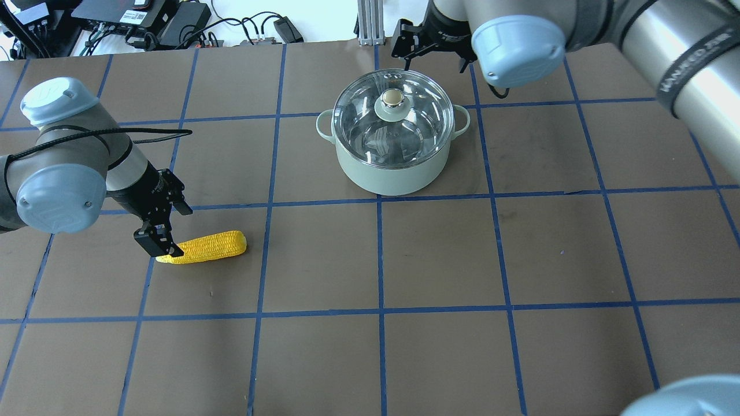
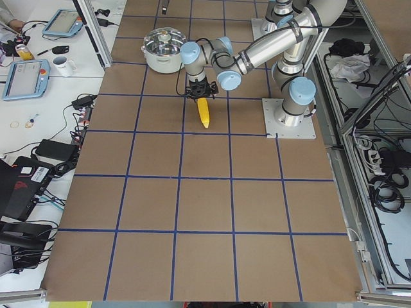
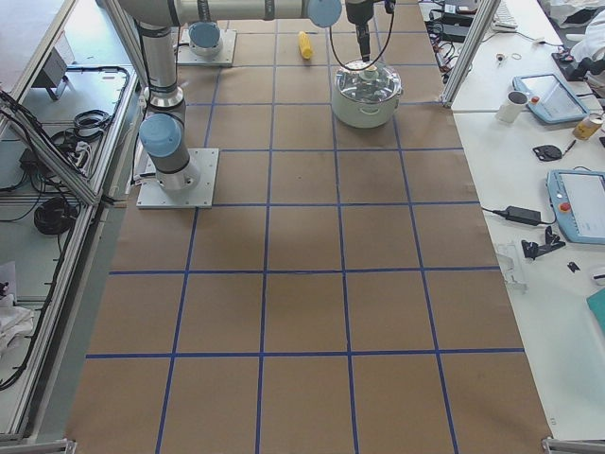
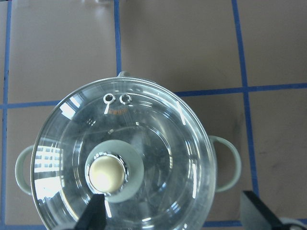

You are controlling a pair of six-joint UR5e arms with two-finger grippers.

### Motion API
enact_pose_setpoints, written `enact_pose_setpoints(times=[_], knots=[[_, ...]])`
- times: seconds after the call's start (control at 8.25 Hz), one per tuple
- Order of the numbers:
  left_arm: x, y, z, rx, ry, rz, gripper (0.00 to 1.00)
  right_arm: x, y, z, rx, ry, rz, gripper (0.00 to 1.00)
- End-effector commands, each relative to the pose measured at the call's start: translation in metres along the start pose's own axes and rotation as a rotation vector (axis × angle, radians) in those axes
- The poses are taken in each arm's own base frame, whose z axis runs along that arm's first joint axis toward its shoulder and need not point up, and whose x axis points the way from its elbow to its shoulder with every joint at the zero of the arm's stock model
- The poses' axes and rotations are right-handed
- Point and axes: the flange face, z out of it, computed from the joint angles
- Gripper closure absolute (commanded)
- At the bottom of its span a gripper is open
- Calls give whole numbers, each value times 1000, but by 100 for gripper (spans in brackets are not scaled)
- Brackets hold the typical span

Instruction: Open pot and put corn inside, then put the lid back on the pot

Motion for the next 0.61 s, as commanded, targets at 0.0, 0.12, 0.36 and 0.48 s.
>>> enact_pose_setpoints(times=[0.0,0.12,0.36,0.48], knots=[[15,0,19,-30,76,2,0,-48,-21,88,0,9,65,0],[15,0,25,-28,86,3,0,-59,-19,97,7,2,67,0],[10,1,45,-22,125,7,0,-64,-13,103,3,27,55,1],[5,2,59,-21,118,12,0,-64,-11,104,-1,28,49,2]])
